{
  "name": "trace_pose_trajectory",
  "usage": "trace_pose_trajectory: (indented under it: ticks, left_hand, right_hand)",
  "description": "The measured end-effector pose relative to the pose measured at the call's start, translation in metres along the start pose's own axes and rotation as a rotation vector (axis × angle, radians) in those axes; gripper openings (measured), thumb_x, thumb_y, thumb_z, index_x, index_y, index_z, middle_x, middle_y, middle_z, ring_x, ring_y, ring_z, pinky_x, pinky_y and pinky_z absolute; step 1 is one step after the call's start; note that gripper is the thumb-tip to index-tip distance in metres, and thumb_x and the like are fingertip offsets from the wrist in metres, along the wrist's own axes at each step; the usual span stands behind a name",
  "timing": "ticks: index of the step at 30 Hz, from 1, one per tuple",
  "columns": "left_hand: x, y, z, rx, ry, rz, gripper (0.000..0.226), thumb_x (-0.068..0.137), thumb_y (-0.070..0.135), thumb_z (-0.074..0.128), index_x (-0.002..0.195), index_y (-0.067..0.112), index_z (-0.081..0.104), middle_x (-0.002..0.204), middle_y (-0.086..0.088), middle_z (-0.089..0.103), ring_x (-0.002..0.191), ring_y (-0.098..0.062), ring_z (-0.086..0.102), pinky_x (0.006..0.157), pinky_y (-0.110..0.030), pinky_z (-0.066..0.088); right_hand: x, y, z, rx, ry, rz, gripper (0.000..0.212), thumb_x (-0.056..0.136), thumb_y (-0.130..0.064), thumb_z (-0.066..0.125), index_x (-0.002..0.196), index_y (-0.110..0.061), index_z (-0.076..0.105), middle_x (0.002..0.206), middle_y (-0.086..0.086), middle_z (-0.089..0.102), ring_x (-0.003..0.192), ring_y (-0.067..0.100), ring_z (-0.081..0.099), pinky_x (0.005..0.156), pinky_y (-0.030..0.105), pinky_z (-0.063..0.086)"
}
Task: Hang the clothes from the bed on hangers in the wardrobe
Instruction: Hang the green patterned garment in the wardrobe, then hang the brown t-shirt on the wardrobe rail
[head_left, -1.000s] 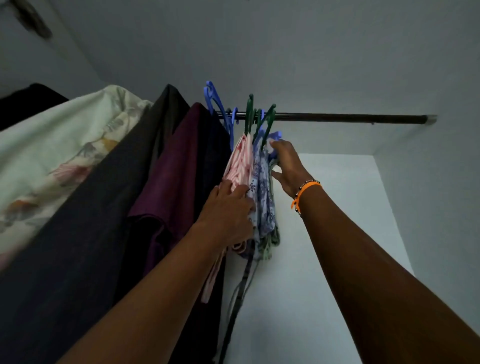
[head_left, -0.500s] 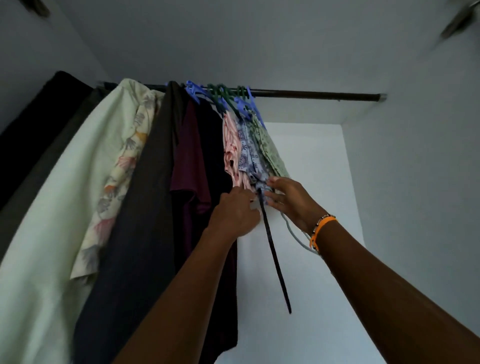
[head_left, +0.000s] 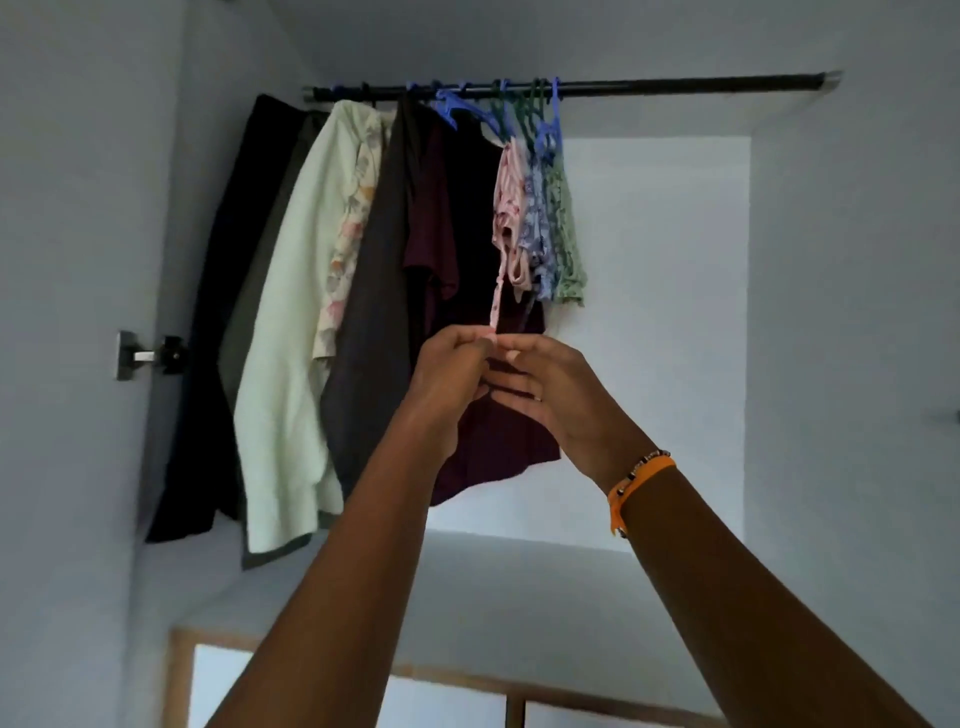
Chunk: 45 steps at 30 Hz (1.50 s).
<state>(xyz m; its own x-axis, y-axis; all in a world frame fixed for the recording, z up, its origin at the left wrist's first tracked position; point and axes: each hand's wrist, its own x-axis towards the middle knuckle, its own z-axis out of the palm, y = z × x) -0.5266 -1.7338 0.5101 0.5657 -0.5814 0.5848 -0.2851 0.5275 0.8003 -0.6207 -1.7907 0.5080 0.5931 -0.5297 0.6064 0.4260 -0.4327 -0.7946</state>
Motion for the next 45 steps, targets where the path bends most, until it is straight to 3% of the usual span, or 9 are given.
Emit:
trace_pose_trajectory:
  ticks: [2, 6, 12, 18, 24, 27, 31, 37, 45]
  left_hand:
    - [-0.044, 0.001, -0.020, -0.013, 0.042, -0.048, 0.015, 0.095, 0.017, 0.049, 0.096, 0.020, 0.063, 0.094, 0.002, 0.066, 0.091, -0.010, 0.061, 0.083, -0.027, 0.051]
    - [-0.125, 0.000, -0.069, 0.020, 0.147, -0.177, 0.017, 0.094, 0.015, 0.047, 0.099, 0.015, 0.063, 0.087, 0.001, 0.069, 0.082, -0.009, 0.068, 0.065, -0.022, 0.053]
    - [-0.244, 0.004, -0.169, 0.050, 0.356, -0.314, 0.017, 0.094, 0.012, 0.050, 0.108, 0.007, 0.059, 0.101, -0.010, 0.067, 0.099, -0.021, 0.065, 0.076, -0.024, 0.053]
    - [-0.385, 0.032, -0.301, 0.082, 0.567, -0.423, 0.016, 0.095, 0.008, 0.047, 0.102, 0.008, 0.061, 0.099, -0.008, 0.062, 0.092, -0.019, 0.062, 0.074, -0.024, 0.055]
    - [-0.553, 0.090, -0.426, 0.129, 0.926, -0.489, 0.012, 0.096, 0.009, 0.050, 0.089, 0.013, 0.059, 0.088, -0.008, 0.060, 0.080, -0.016, 0.058, 0.065, -0.022, 0.051]
    - [-0.640, 0.133, -0.483, 0.122, 1.059, -0.497, 0.010, 0.095, 0.010, 0.051, 0.098, 0.007, 0.060, 0.091, -0.014, 0.065, 0.080, -0.022, 0.065, 0.076, -0.035, 0.056]
    - [-0.756, 0.195, -0.543, 0.164, 1.328, -0.463, 0.018, 0.094, 0.008, 0.052, 0.108, 0.001, 0.061, 0.085, -0.012, 0.066, 0.069, -0.018, 0.065, 0.068, -0.029, 0.056]
    - [-0.907, 0.275, -0.595, 0.169, 1.733, -0.320, 0.017, 0.095, 0.009, 0.050, 0.084, 0.016, 0.061, 0.068, 0.002, 0.063, 0.061, -0.007, 0.059, 0.068, -0.022, 0.049]
    - [-1.042, 0.359, -0.698, 0.148, 2.031, -0.253, 0.018, 0.095, 0.010, 0.048, 0.084, 0.016, 0.061, 0.075, -0.001, 0.059, 0.070, -0.010, 0.055, 0.071, -0.021, 0.050]
  right_hand:
    - [-0.036, 0.002, 0.021, 0.036, -0.037, 0.032, 0.029, 0.098, -0.006, 0.041, 0.124, -0.003, 0.053, 0.115, 0.011, 0.063, 0.104, 0.021, 0.063, 0.087, 0.028, 0.052]
    - [-0.100, 0.008, 0.076, 0.113, -0.068, 0.138, 0.028, 0.098, -0.006, 0.041, 0.123, 0.001, 0.053, 0.110, 0.013, 0.062, 0.102, 0.023, 0.063, 0.078, 0.021, 0.053]
    - [-0.188, 0.029, 0.185, 0.265, -0.206, 0.338, 0.016, 0.096, -0.005, 0.043, 0.104, -0.009, 0.057, 0.099, 0.008, 0.064, 0.096, 0.022, 0.062, 0.087, 0.028, 0.050]
    - [-0.294, 0.037, 0.314, 0.328, -0.468, 0.507, 0.018, 0.096, -0.009, 0.043, 0.095, -0.013, 0.061, 0.096, 0.002, 0.067, 0.084, 0.015, 0.064, 0.080, 0.024, 0.050]
    - [-0.433, 0.020, 0.478, 0.434, -0.752, 0.699, 0.021, 0.096, -0.006, 0.041, 0.093, -0.013, 0.060, 0.087, 0.002, 0.066, 0.077, 0.013, 0.063, 0.076, 0.024, 0.047]
    - [-0.511, -0.005, 0.565, 0.486, -0.907, 0.745, 0.024, 0.095, -0.005, 0.042, 0.086, -0.015, 0.061, 0.070, -0.006, 0.068, 0.067, 0.009, 0.063, 0.064, 0.022, 0.048]
    - [-0.614, -0.051, 0.668, 0.517, -1.131, 0.802, 0.027, 0.094, -0.003, 0.043, 0.079, -0.014, 0.062, 0.057, -0.010, 0.066, 0.052, 0.001, 0.061, 0.050, 0.014, 0.048]
    - [-0.752, -0.115, 0.789, 0.560, -1.506, 0.919, 0.026, 0.095, -0.007, 0.043, 0.080, -0.017, 0.063, 0.061, -0.008, 0.066, 0.054, 0.002, 0.058, 0.058, 0.015, 0.046]
    - [-0.889, -0.180, 0.948, 0.523, -1.842, 0.932, 0.026, 0.095, -0.008, 0.042, 0.083, -0.016, 0.063, 0.070, -0.003, 0.065, 0.063, 0.007, 0.057, 0.061, 0.017, 0.045]
